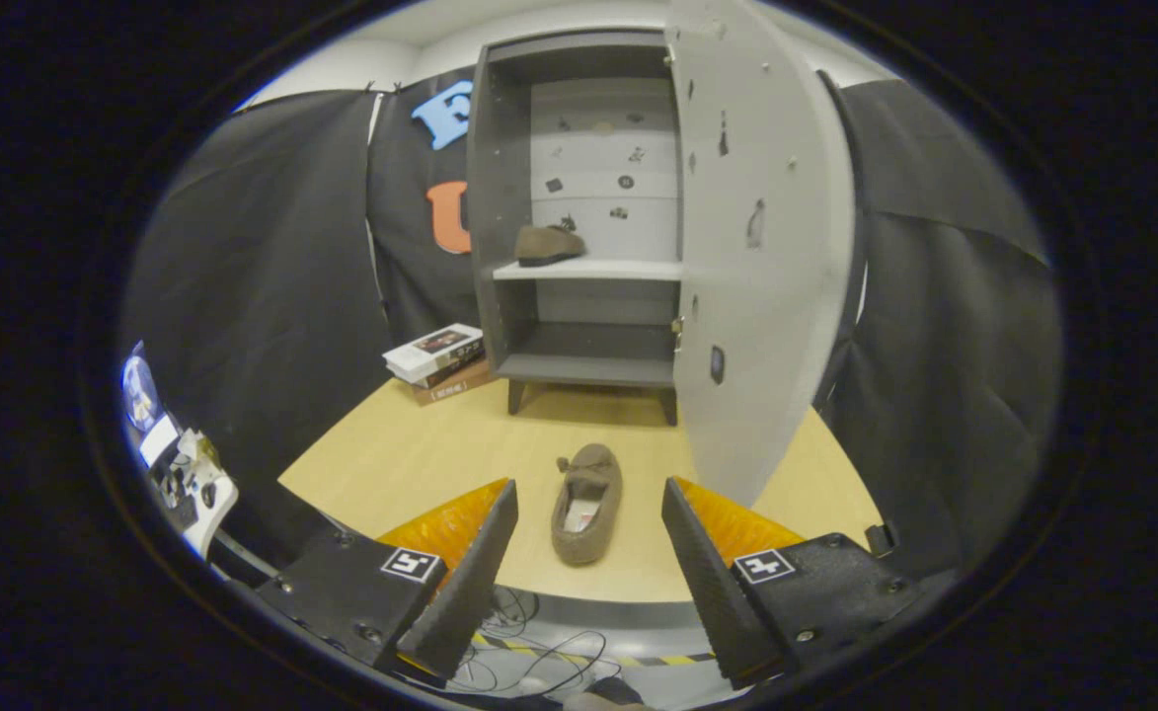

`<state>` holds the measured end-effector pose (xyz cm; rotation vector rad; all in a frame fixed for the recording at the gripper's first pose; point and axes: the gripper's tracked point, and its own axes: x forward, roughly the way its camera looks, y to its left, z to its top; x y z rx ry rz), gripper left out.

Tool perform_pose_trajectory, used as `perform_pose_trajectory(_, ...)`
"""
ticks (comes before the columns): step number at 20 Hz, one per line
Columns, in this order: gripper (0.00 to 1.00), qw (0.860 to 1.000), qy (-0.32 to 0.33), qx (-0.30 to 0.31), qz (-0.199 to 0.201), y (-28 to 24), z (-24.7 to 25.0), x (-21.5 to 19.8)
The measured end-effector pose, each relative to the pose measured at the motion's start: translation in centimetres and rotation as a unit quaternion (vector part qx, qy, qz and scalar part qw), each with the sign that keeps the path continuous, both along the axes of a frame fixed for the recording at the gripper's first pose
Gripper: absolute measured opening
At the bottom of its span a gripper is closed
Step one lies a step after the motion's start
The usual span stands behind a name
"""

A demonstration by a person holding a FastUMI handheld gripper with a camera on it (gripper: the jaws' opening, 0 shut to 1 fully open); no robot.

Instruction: Open the shoe cabinet door, grab the shoes and put them into the shoe cabinet, then close the shoe cabinet door.

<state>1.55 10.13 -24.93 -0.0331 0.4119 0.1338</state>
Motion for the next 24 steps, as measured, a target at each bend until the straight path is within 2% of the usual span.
perform_pose_trajectory(5,0.93,0.998,0.065,0.002,0.014,4.2,-8.9,7.0)
perform_pose_trajectory(11,0.94,0.989,0.146,0.036,-0.013,5.1,-16.6,14.5)
perform_pose_trajectory(14,0.93,0.982,0.179,0.060,-0.027,5.3,-19.0,17.3)
perform_pose_trajectory(19,0.91,0.980,0.185,0.071,-0.025,6.0,-19.9,21.4)
perform_pose_trajectory(22,0.77,0.979,0.187,0.070,-0.039,5.0,-20.7,22.4)
perform_pose_trajectory(24,0.50,0.980,0.184,0.061,-0.037,4.6,-20.7,22.7)
